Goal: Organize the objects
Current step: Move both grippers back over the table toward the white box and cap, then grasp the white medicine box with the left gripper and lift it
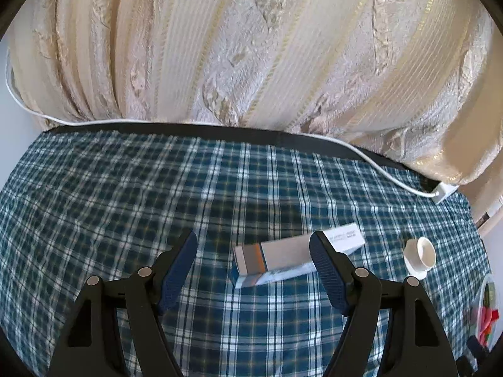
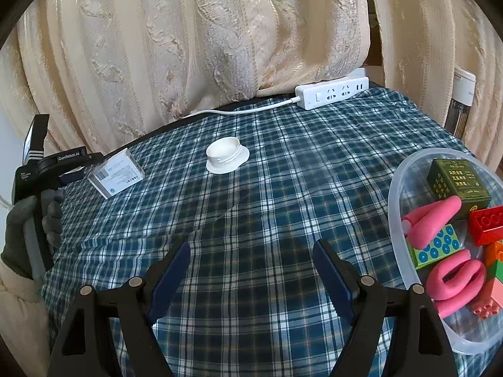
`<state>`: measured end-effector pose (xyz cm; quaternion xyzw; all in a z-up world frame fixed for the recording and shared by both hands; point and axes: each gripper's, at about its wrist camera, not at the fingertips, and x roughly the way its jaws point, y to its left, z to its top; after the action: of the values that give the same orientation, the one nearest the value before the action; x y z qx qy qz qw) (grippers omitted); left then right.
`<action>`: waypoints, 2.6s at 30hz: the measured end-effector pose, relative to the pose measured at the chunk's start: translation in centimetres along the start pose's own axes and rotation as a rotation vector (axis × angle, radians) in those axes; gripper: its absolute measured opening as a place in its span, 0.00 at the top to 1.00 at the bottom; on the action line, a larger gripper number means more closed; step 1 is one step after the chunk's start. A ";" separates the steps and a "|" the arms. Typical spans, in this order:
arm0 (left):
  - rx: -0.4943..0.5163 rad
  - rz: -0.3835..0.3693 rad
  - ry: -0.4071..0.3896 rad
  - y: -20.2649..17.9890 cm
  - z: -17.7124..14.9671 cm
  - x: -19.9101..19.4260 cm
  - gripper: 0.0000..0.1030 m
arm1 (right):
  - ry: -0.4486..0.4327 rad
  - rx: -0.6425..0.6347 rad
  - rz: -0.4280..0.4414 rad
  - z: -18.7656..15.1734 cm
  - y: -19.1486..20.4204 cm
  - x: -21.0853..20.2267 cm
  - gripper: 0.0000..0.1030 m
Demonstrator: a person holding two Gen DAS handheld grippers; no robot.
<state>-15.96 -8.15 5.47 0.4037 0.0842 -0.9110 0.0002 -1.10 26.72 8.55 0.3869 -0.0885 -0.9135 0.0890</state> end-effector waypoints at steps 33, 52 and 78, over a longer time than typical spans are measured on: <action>0.265 -0.103 0.017 -2.3 -2.1 2.0 0.23 | 0.000 0.011 0.002 -0.2 0.1 -0.2 0.19; 0.420 -0.295 0.101 -5.0 -5.1 2.2 0.23 | 0.008 0.016 0.004 -0.3 0.4 0.0 0.19; 0.336 -0.141 0.085 -4.7 -5.2 2.4 0.37 | 0.076 -0.038 -0.054 6.0 2.7 7.9 0.19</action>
<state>-14.08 -2.55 0.96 0.4292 -0.0410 -0.8922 -0.1347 -10.56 22.82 7.83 0.4216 -0.0571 -0.9019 0.0748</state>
